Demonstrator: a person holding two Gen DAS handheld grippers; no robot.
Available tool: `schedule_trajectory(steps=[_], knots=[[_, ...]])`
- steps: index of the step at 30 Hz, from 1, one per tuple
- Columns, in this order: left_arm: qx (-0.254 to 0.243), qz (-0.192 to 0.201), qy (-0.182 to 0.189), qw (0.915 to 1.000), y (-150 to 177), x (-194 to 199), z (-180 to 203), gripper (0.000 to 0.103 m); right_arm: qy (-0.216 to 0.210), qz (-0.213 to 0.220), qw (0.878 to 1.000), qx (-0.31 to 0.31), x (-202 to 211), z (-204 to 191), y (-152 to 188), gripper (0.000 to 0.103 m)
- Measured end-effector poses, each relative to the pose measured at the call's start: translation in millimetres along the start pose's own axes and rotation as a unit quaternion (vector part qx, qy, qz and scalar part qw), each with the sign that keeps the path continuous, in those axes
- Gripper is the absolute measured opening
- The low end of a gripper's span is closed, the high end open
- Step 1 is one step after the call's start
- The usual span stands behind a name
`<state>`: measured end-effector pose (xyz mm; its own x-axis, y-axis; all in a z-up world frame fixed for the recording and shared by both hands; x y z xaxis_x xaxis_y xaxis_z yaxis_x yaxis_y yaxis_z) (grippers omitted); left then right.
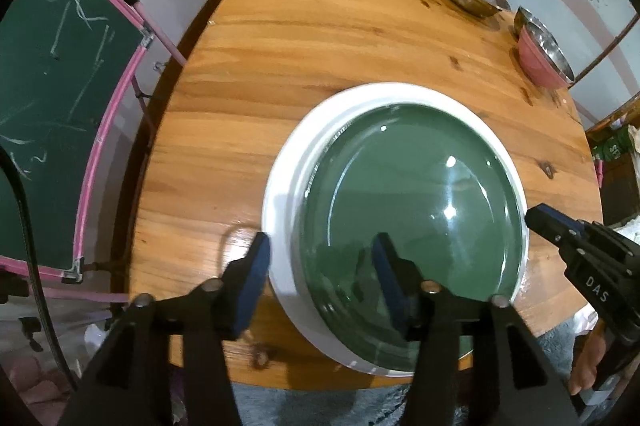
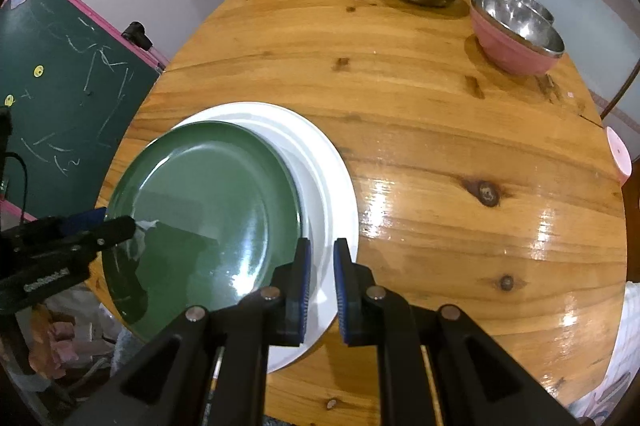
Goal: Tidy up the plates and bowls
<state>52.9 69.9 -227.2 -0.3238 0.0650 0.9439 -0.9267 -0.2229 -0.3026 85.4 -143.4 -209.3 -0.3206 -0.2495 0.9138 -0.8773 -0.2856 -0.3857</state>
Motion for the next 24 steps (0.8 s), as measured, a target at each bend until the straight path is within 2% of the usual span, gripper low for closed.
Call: schedule_trajectory(steps=[3,7,10,15,17,24], knots=[[-0.009,0.023,-0.013,0.9996,-5,12,0,0.066,-0.007,0.001,1.000,-0.005,1,0,0,0.011],[-0.020,0.047,-0.023,0.9984,-12,27,6,0.068,-0.009,0.008,1.000,-0.002,7,0,-2,0.011],[-0.025,0.059,-0.023,0.9977,-14,36,13,0.075,-0.014,0.012,1.000,-0.001,12,-3,-2,0.011],[-0.036,0.076,-0.025,0.9961,-14,51,26,0.076,-0.024,0.023,0.999,0.000,26,-7,-1,0.011],[-0.038,0.080,-0.024,0.9958,-13,56,32,0.080,-0.028,0.029,0.999,0.000,33,-8,-1,0.011],[-0.044,0.089,-0.012,0.9950,-8,70,52,0.081,-0.035,0.049,0.998,0.000,53,-9,-1,0.011]])
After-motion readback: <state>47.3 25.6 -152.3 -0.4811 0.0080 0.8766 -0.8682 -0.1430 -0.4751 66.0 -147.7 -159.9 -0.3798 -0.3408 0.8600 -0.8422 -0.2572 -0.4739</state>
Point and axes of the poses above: each gripper's, at about its wrist camera, not at the fingertips, and x roughly against the way its jaws point, z to its right, y to its underside, the point moved 10 cm from there along -x, roughly the way its jaws point, and after that the axes turned 6 degrees about x, right-handed, at the moved point
